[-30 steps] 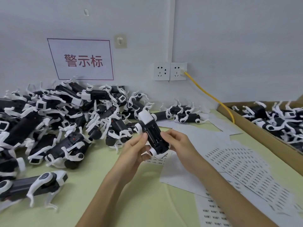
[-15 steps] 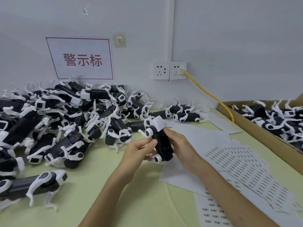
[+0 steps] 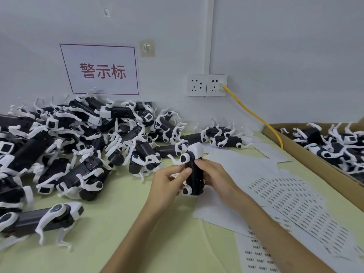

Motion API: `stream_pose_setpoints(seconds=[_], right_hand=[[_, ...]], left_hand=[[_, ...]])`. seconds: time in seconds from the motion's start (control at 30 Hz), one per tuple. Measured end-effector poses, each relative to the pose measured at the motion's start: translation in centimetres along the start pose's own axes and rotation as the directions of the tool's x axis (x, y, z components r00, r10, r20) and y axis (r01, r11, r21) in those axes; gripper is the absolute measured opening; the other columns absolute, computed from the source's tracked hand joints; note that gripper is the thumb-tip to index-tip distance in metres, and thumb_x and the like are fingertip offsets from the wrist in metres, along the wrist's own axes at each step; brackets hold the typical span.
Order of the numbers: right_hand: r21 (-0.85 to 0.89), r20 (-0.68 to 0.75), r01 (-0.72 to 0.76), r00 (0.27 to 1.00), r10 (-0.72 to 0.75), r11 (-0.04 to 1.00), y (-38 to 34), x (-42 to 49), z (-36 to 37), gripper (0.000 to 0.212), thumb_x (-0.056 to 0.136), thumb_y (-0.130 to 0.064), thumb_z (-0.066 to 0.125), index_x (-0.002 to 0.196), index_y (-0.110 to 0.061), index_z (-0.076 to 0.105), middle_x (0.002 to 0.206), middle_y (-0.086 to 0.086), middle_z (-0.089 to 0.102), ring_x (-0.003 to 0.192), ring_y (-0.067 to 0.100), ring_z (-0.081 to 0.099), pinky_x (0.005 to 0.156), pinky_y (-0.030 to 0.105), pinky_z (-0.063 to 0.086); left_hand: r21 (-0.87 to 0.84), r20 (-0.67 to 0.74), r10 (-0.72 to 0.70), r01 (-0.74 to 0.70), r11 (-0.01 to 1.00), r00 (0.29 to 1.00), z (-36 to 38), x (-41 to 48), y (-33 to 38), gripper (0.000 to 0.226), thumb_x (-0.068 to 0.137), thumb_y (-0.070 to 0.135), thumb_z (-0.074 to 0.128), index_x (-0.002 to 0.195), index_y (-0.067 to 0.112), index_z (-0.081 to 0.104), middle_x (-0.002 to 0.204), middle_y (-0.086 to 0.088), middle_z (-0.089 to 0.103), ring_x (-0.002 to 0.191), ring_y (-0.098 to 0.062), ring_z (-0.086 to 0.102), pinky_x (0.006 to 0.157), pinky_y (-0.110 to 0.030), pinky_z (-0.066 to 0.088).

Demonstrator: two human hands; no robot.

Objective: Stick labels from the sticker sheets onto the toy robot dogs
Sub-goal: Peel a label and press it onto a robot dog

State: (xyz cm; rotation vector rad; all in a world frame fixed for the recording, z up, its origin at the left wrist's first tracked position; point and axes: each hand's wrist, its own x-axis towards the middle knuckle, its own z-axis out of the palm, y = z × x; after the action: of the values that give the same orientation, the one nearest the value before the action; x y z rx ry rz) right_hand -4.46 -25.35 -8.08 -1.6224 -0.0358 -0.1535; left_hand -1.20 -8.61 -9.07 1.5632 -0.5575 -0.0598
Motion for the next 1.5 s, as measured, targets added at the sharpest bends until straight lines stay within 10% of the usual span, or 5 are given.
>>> stream_pose_setpoints(seconds=[0.27,0.73,1.0,1.17,1.5], right_hand=[[-0.244,0.077,0.095,0.994,-0.078,0.965,0.4,-0.5,1.2,0.026,0.097,-0.026,0.070,0.122,-0.025,0.063,0.110,0.000,0.072,0.105,0.015,0.067,0.092,0.027,0.053],[0.123,0.160,-0.031,0.987,0.011,0.992,0.4,-0.3,0.8,0.037,0.111,-0.028,0.037,0.132,-0.017,0.066,0.124,0.013,0.071,0.117,0.028,0.068,0.089,0.033,0.057],[-0.297,-0.168,0.171,0.959,-0.228,0.939,0.9,0.6,0.4,0.024,0.105,-0.020,0.054,0.120,-0.029,0.070,0.118,-0.010,0.070,0.110,0.006,0.062,0.097,0.026,0.048],[-0.852,0.031,0.052,0.998,-0.050,0.522,2.8,0.7,-0.2,0.062,0.095,-0.048,0.064,0.151,-0.033,0.043,0.156,-0.013,0.041,0.143,0.013,0.034,0.113,0.035,0.021],[-0.853,0.023,0.091,0.990,-0.138,0.514,2.9,0.7,-0.1,0.028,0.088,-0.048,0.073,0.114,-0.040,0.071,0.122,-0.017,0.062,0.119,0.007,0.048,0.095,0.031,0.025]], left_hand=[[-0.065,-0.079,-0.077,0.072,0.995,0.994,-0.3,0.0,-0.2,0.021,0.100,0.033,0.065,0.087,0.033,0.082,0.066,0.008,0.057,0.057,-0.012,0.047,0.051,-0.023,0.039],[-0.131,0.041,-0.226,0.229,0.964,0.973,-0.9,0.1,0.6,0.041,0.091,0.058,0.057,0.084,0.027,0.082,0.081,0.009,0.076,0.074,-0.004,0.064,0.068,-0.013,0.046],[-0.288,-0.115,-0.304,0.261,0.921,0.946,-1.0,0.4,0.8,0.049,0.103,0.052,0.051,0.113,0.013,0.078,0.108,-0.008,0.076,0.083,-0.029,0.066,0.069,-0.027,0.049],[-0.581,-0.171,-0.398,0.234,0.779,0.902,-2.1,0.8,1.2,0.039,0.103,0.055,0.050,0.102,0.026,0.076,0.086,0.004,0.076,0.068,-0.012,0.053,0.061,-0.026,0.037],[-0.570,-0.201,-0.398,0.224,0.791,0.895,-1.6,0.5,1.4,0.027,0.101,0.049,0.055,0.109,0.027,0.070,0.089,0.005,0.070,0.067,-0.012,0.051,0.069,-0.029,0.041]])
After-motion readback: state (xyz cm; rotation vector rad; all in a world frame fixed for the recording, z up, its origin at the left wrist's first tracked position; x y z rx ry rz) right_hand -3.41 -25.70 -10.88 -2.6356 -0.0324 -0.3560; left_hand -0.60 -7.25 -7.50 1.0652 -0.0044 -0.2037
